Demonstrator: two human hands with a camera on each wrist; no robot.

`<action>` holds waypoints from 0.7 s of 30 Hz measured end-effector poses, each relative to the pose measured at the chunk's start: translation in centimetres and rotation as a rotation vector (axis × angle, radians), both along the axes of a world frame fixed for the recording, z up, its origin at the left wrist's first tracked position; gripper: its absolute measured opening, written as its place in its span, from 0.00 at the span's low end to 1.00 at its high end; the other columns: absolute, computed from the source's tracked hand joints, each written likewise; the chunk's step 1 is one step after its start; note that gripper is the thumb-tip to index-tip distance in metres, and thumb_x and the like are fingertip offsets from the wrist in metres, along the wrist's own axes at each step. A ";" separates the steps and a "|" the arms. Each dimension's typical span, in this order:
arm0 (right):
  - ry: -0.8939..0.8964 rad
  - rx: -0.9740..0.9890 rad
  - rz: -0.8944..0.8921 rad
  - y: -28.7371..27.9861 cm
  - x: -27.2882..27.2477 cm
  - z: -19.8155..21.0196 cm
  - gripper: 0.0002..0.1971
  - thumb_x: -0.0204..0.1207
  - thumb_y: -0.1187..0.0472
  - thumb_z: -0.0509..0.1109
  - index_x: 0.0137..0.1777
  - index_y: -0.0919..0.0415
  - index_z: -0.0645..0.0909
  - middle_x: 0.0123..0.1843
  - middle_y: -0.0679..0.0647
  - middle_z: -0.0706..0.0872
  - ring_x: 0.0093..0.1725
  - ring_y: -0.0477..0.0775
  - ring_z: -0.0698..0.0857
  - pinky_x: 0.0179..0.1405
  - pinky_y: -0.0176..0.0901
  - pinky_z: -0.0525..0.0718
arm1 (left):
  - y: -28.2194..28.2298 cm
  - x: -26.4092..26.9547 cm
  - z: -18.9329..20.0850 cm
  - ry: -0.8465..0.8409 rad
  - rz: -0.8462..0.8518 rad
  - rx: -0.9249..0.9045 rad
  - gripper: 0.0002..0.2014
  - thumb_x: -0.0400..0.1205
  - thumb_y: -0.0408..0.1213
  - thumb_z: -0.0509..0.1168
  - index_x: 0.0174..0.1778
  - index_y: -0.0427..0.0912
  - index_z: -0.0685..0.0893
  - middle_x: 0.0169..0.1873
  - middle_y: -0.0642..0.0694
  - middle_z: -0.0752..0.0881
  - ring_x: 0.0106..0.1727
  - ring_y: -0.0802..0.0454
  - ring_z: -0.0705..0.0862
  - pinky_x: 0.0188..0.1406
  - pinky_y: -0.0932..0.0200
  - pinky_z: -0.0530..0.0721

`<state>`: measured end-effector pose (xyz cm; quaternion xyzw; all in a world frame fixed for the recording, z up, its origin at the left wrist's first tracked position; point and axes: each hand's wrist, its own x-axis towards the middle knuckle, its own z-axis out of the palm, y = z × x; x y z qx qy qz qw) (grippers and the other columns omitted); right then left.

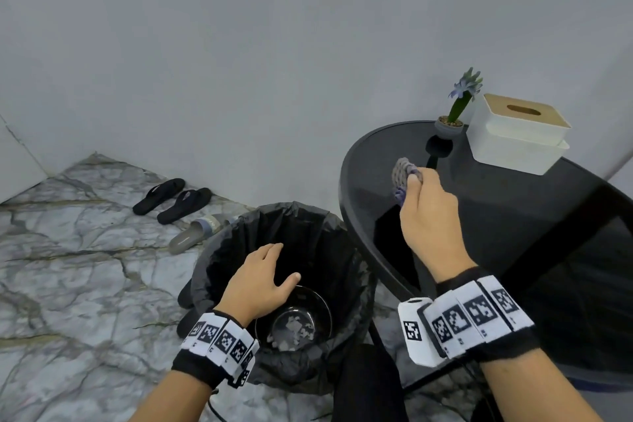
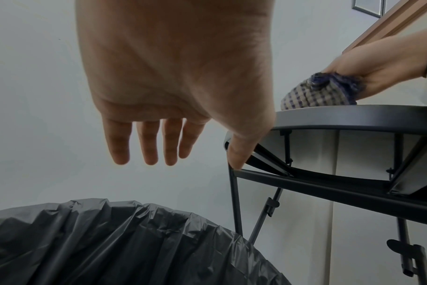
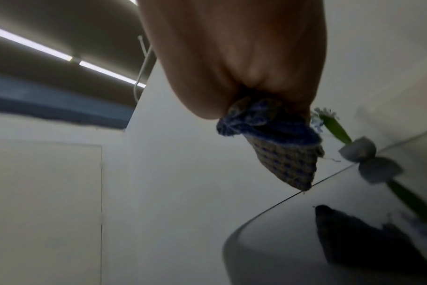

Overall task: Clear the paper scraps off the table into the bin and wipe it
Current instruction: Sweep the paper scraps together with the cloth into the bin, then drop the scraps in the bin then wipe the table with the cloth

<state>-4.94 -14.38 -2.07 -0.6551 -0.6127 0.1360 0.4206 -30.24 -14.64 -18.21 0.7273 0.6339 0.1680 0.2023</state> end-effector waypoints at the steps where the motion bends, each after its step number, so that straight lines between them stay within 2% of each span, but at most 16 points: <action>1: -0.042 -0.005 -0.005 -0.4 0.2 -0.6 0.15 0.87 0.59 0.52 0.63 0.68 0.74 0.44 0.56 0.77 0.34 0.47 0.73 0.31 0.32 0.68 | -0.1 0.2 0.1 -0.001 -0.003 0.002 0.40 0.81 0.63 0.59 0.84 0.44 0.61 0.82 0.49 0.65 0.83 0.50 0.62 0.77 0.52 0.69; 3: -0.215 -0.089 -0.015 -0.8 0.3 -2.6 0.15 0.87 0.59 0.50 0.60 0.67 0.74 0.44 0.58 0.79 0.37 0.57 0.76 0.34 0.40 0.63 | -0.2 0.7 0.3 -0.002 -0.018 0.008 0.40 0.81 0.63 0.59 0.84 0.44 0.61 0.82 0.48 0.65 0.82 0.51 0.62 0.77 0.53 0.69; 5: -0.468 -0.172 0.004 -1.0 -0.2 -4.8 0.16 0.84 0.60 0.47 0.60 0.64 0.75 0.53 0.60 0.80 0.49 0.61 0.78 0.43 0.42 0.64 | -0.3 1.2 0.4 -0.008 -0.030 0.016 0.39 0.81 0.63 0.60 0.84 0.45 0.61 0.82 0.49 0.65 0.82 0.51 0.63 0.77 0.53 0.70; 7: -0.612 -0.199 0.042 -0.9 -0.9 -6.7 0.16 0.80 0.63 0.52 0.64 0.63 0.74 0.62 0.59 0.77 0.62 0.60 0.75 0.61 0.46 0.67 | -0.3 1.7 0.7 -0.014 -0.031 0.017 0.39 0.81 0.63 0.59 0.84 0.46 0.60 0.82 0.50 0.65 0.82 0.52 0.63 0.76 0.53 0.70; 9: -0.657 -0.177 0.080 -0.9 -1.9 -7.4 0.18 0.78 0.65 0.55 0.67 0.65 0.72 0.69 0.61 0.75 0.70 0.61 0.70 0.74 0.53 0.63 | -0.3 2.0 0.9 -0.018 -0.032 0.020 0.40 0.80 0.64 0.59 0.84 0.47 0.60 0.82 0.51 0.65 0.82 0.52 0.63 0.75 0.53 0.70; 15: -0.578 -0.127 0.114 1.1 -5.5 -6.5 0.18 0.81 0.63 0.55 0.69 0.66 0.70 0.69 0.61 0.76 0.71 0.60 0.71 0.76 0.53 0.62 | -0.3 2.8 1.0 -0.032 -0.032 0.026 0.40 0.80 0.64 0.59 0.84 0.47 0.60 0.82 0.52 0.65 0.82 0.53 0.64 0.75 0.53 0.71; 19: -0.650 -0.164 0.250 2.3 -6.1 -6.2 0.20 0.82 0.63 0.54 0.73 0.66 0.67 0.76 0.62 0.71 0.76 0.61 0.66 0.78 0.54 0.59 | -0.3 2.9 1.0 -0.025 -0.038 0.035 0.40 0.79 0.65 0.59 0.84 0.47 0.61 0.82 0.52 0.66 0.81 0.53 0.65 0.75 0.53 0.72; 21: -0.646 -0.181 0.310 1.9 -5.5 -5.5 0.19 0.82 0.63 0.54 0.72 0.66 0.68 0.76 0.61 0.70 0.75 0.61 0.67 0.77 0.53 0.60 | -0.3 3.0 1.0 -0.026 -0.037 0.040 0.40 0.79 0.65 0.59 0.84 0.47 0.62 0.81 0.52 0.66 0.81 0.53 0.66 0.74 0.53 0.72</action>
